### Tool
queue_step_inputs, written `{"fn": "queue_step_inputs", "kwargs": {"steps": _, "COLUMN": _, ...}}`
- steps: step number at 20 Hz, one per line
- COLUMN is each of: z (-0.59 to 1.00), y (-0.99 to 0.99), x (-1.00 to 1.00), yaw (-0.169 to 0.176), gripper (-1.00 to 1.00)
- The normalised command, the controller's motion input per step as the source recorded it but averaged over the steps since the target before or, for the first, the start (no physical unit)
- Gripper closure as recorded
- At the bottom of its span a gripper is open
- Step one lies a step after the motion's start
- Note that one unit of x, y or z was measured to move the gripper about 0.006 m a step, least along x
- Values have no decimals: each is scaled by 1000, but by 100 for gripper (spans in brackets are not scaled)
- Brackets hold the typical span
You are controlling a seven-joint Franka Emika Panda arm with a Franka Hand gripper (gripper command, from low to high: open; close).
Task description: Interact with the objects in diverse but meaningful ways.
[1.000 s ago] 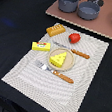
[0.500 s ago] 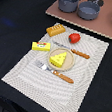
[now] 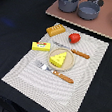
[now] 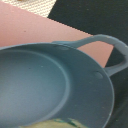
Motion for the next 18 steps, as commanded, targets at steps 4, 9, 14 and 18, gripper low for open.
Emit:
{"fn": "queue_step_inputs", "kwargs": {"steps": 4, "z": -169, "y": 41, "x": 390, "yaw": 37, "gripper": -100}}
{"fn": "queue_step_inputs", "kwargs": {"steps": 9, "z": -211, "y": 49, "x": 262, "yaw": 34, "gripper": -100}}
{"fn": "queue_step_inputs", "kwargs": {"steps": 14, "z": -266, "y": 66, "x": 190, "yaw": 28, "gripper": -100}}
{"fn": "queue_step_inputs", "kwargs": {"steps": 18, "z": -268, "y": 99, "x": 162, "yaw": 35, "gripper": -100}}
